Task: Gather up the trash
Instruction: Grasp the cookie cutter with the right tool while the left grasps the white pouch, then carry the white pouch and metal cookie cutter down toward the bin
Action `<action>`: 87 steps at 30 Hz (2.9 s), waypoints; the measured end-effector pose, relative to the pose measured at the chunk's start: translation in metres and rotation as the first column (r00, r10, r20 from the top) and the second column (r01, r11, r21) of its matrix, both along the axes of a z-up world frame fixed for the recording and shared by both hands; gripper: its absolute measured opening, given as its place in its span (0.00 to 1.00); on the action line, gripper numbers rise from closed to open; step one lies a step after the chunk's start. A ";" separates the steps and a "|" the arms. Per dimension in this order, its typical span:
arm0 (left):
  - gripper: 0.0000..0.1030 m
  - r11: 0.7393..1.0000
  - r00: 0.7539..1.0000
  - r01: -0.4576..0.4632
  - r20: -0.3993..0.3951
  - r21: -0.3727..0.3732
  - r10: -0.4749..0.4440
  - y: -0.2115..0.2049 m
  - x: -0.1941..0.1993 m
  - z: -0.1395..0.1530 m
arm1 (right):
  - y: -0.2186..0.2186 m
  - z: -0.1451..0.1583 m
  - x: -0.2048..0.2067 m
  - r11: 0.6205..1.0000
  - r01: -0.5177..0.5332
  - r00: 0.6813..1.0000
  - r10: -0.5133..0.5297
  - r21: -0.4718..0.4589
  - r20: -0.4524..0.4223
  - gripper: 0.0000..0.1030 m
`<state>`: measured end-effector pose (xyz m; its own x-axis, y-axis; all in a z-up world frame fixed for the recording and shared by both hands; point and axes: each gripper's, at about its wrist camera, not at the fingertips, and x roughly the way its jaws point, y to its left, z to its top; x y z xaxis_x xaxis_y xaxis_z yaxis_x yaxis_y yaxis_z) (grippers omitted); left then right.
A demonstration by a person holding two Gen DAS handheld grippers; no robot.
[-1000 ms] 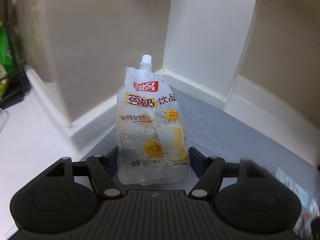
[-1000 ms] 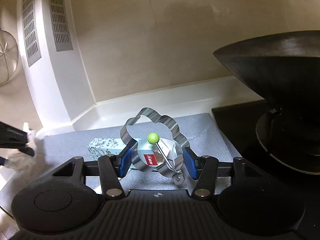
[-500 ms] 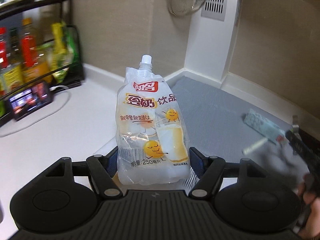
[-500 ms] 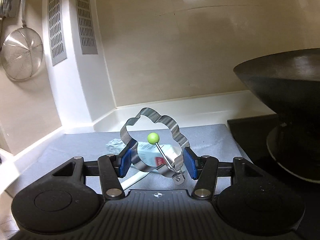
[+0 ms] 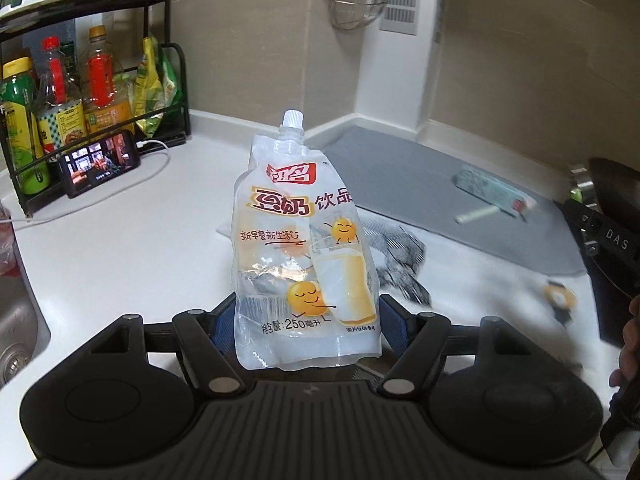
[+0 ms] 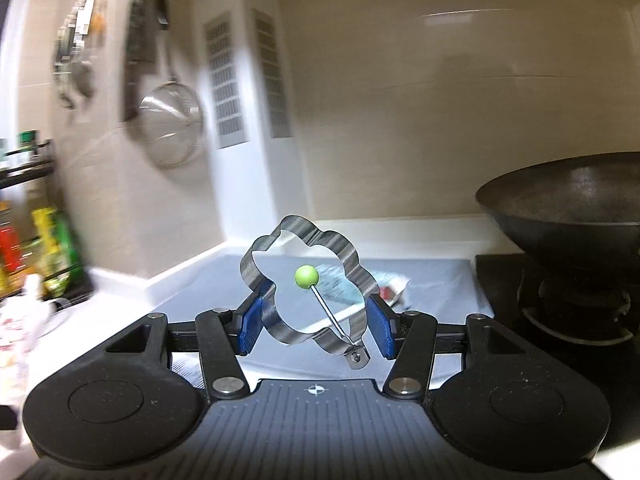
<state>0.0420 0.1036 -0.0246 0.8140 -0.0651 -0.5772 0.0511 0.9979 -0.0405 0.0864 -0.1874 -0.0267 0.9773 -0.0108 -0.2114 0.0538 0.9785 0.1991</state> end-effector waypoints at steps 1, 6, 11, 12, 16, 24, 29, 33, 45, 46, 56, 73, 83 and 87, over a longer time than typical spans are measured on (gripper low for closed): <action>0.73 1.000 1.000 0.013 0.001 0.000 -0.013 -0.002 -0.008 -0.002 | 0.003 0.001 -0.011 1.000 -0.018 1.000 0.018 -0.004 -0.003 0.55; 0.74 0.997 0.998 0.064 0.015 0.036 -0.064 -0.017 -0.046 -0.016 | 0.017 0.001 -0.068 0.993 -0.105 0.994 0.104 -0.052 -0.009 0.56; 0.74 0.992 0.995 0.093 0.008 0.088 -0.095 -0.028 -0.079 -0.038 | 0.026 -0.008 -0.115 0.978 -0.181 0.983 0.177 -0.105 -0.049 0.56; 0.74 0.991 0.995 0.096 0.001 0.097 -0.097 -0.029 -0.085 -0.043 | 0.026 -0.011 -0.122 0.974 -0.198 0.979 0.192 -0.109 -0.065 0.56; 0.74 0.986 0.995 0.094 -0.028 0.136 -0.091 -0.027 -0.102 -0.064 | 0.035 -0.028 -0.149 0.962 -0.252 0.960 0.236 -0.101 -0.148 0.56; 0.74 0.976 0.992 0.113 -0.074 0.187 -0.101 -0.034 -0.123 -0.095 | 0.050 -0.070 -0.167 0.952 -0.299 0.916 0.269 -0.059 -0.299 0.56; 0.74 0.971 0.987 0.140 -0.102 0.196 -0.122 -0.043 -0.129 -0.104 | 0.052 -0.076 -0.167 0.955 -0.291 0.904 0.257 -0.052 -0.341 0.56; 0.74 0.968 0.985 0.151 -0.111 0.200 -0.130 -0.045 -0.130 -0.107 | 0.055 -0.078 -0.168 0.951 -0.302 0.899 0.264 -0.059 -0.351 0.56; 0.74 0.968 0.984 0.153 -0.126 0.200 -0.129 -0.048 -0.126 -0.109 | 0.060 -0.078 -0.164 0.948 -0.312 0.889 0.268 -0.062 -0.372 0.56; 0.74 0.968 0.983 0.154 -0.126 0.199 -0.130 -0.047 -0.126 -0.109 | 0.061 -0.077 -0.164 0.948 -0.313 0.888 0.269 -0.062 -0.372 0.56; 0.74 0.967 0.983 0.155 -0.126 0.200 -0.131 -0.048 -0.126 -0.110 | 0.061 -0.079 -0.163 0.948 -0.312 0.886 0.268 -0.059 -0.378 0.56; 0.74 0.968 0.983 0.154 -0.131 0.199 -0.130 -0.048 -0.124 -0.111 | 0.061 -0.082 -0.162 0.947 -0.317 0.881 0.271 -0.057 -0.387 0.56; 0.74 0.969 0.982 0.153 -0.142 0.194 -0.126 -0.047 -0.121 -0.113 | 0.062 -0.083 -0.159 0.945 -0.322 0.875 0.275 -0.055 -0.399 0.56; 0.74 0.969 0.981 0.154 -0.150 0.191 -0.126 -0.047 -0.118 -0.114 | 0.062 -0.084 -0.157 0.944 -0.325 0.870 0.277 -0.052 -0.408 0.56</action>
